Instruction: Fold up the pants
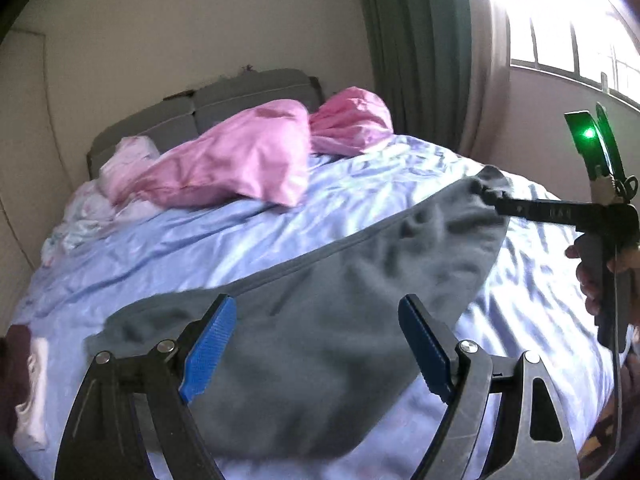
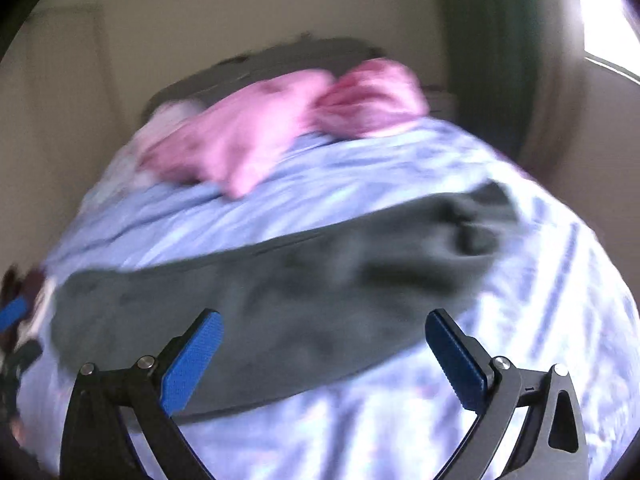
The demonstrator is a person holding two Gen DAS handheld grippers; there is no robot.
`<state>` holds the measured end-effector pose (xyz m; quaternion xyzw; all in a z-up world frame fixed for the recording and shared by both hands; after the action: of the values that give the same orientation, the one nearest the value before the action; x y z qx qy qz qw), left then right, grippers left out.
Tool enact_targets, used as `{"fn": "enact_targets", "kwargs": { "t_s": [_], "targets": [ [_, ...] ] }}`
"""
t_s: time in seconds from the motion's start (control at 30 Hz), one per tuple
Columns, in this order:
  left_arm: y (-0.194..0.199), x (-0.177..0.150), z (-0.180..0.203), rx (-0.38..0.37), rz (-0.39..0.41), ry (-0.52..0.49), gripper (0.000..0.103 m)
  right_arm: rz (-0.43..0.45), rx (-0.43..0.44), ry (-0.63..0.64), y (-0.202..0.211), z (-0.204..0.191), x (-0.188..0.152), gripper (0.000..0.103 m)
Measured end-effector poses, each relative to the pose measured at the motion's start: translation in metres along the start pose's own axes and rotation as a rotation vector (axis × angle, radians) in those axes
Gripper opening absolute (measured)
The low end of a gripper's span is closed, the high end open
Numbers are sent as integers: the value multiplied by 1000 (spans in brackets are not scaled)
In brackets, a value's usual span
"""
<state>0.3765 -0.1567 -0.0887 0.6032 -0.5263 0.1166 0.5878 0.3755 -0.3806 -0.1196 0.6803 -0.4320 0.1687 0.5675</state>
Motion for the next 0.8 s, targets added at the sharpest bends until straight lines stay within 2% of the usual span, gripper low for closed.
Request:
{"fn": "enact_targets", "kwargs": {
  "t_s": [0.07,0.2,0.33,0.43,0.63,0.73,0.8],
  "targets": [
    [-21,8,12,2,-23,23,83,34,-4,-110,-7,36,16,103],
    [-62,24,42,-53,-47,84,83,95,53,-376,-28,97,45,103],
    [-98,36,68,-97,-72,112,80,61,105,-548,-63,129,50,103],
    [-118,35,83,-96,-92,88,79,28,163,-666,-90,148,47,102],
    [-149,18,109,-81,-142,19,78,-42,232,-810,-136,171,40,102],
    [-161,3,112,-110,-183,65,78,-62,271,-814,-145,172,37,102],
    [-170,-10,111,-131,-223,107,77,-62,294,-805,-149,167,41,95]
  ]
}}
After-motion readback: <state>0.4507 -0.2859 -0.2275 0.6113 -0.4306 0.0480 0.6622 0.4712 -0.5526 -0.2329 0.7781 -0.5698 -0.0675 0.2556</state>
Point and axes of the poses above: each gripper's, at about its wrist camera, not at the fingertips, and y roughly against the way its jaws point, z to its right, x to its top, the point moved 10 cm from there along -y, roughly the way its jaws point, and after that the axes turned 11 degrees about -y, right-handed, at the moved point
